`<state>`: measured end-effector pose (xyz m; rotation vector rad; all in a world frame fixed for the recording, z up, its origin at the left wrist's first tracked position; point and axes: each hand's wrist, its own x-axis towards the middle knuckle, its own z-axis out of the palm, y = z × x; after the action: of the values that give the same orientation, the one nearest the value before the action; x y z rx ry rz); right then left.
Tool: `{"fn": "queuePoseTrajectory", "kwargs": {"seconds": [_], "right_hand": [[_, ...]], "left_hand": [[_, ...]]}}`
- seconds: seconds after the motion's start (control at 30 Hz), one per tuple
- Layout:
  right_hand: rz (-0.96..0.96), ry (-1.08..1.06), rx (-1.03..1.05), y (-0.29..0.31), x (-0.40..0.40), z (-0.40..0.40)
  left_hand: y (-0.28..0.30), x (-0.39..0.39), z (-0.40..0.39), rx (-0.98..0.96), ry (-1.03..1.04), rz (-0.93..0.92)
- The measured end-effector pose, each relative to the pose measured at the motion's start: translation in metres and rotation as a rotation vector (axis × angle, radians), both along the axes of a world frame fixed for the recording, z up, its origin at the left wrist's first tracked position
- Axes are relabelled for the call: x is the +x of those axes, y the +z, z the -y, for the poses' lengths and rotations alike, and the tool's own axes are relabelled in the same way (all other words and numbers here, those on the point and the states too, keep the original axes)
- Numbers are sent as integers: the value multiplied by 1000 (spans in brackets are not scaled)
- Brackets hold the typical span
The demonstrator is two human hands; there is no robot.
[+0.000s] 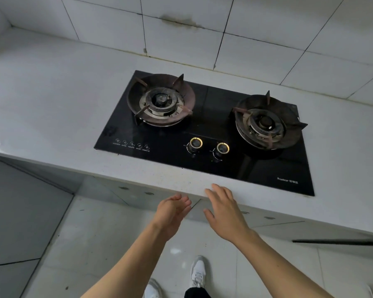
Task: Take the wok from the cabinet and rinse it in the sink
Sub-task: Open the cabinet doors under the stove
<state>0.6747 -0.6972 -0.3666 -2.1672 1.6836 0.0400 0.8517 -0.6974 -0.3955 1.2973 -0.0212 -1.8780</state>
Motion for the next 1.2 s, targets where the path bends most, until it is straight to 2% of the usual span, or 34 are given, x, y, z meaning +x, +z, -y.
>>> {"fn": "queuePoseTrajectory", "kwargs": {"seconds": [0.17, 0.4, 0.7, 0.97, 1.07, 1.2], "right_hand": [[-24, 2, -7, -2, 2, 0], [-17, -4, -25, -5, 2, -4], [-45, 8, -61, -12, 0, -5], [-24, -11, -90, -17, 1, -6], [-32, -17, -90, -19, 4, -12], [-41, -15, -56, -18, 9, -20]], "left_hand": [[-8, -8, 4, 31, 109, -47], [-15, -16, 11, 49, 178, -13], [-19, -18, 4, 46, 246, -122], [-29, -13, -15, 105, 145, 34], [-34, -8, -34, 171, 87, 194], [-39, 0, -55, 168, 50, 372]]}}
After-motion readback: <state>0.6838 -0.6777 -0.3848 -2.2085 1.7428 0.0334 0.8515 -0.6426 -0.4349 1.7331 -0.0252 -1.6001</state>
